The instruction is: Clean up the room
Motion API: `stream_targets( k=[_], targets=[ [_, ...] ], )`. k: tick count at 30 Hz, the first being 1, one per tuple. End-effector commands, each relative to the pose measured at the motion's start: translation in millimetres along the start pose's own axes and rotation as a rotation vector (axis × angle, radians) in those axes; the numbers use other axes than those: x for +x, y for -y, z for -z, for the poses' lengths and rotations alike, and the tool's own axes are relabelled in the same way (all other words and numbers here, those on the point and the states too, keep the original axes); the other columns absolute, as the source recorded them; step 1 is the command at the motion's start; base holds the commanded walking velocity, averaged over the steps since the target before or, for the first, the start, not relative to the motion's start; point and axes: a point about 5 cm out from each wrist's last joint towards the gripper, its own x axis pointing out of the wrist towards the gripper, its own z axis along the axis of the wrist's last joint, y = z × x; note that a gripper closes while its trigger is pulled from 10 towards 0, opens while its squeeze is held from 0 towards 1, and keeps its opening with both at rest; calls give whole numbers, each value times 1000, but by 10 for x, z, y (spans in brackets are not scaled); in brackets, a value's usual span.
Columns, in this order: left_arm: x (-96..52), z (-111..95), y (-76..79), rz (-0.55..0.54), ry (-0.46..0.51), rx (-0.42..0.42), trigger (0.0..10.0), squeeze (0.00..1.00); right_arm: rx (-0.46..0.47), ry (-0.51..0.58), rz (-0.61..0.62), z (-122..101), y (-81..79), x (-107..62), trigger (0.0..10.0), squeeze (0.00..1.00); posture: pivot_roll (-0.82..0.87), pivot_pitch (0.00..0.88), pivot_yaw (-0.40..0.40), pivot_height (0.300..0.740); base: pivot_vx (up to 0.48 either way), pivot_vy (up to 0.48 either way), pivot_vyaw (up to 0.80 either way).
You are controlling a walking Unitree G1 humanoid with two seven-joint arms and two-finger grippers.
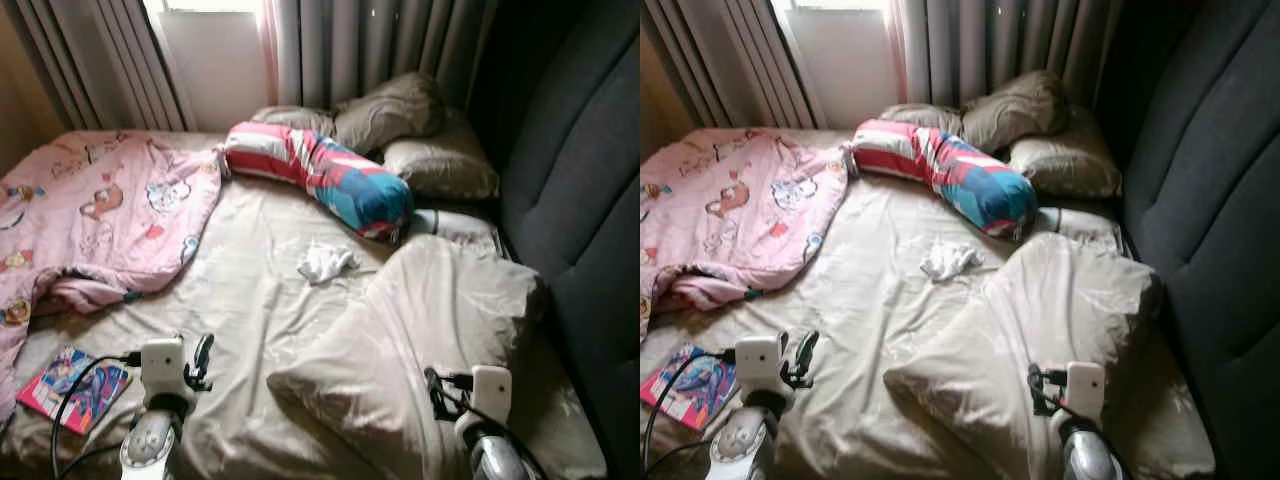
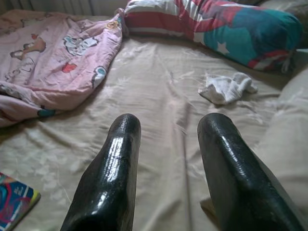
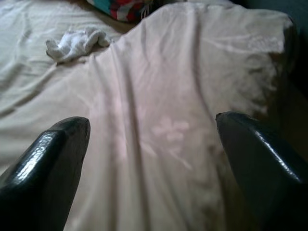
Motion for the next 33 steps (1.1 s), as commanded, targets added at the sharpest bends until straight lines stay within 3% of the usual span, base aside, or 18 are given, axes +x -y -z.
stream_targets(
  k=[1,11,22,33],
  targets=[
    [-51,28,-16,-10,-10,-5,10000,0,-5,-14,0,50,2,-32,10000,0,-31,160,-20,653,0,0,0],
    [-33,27,81,25,-23,-12,10000,0,2,81,-28,-103,-54,6,10000,0,-63,175,-13,653,0,0,0],
    [5,-40,17,36,-20,12,10000,0,1,26,-60,11,-110,-44,10000,0,-69,148,7,653,0,0,0],
    [-6,-27,72,55,-29,5,10000,0,4,53,-9,-75,-88,0,10000,0,-75,168,8,629,0,0,0]
  ],
)
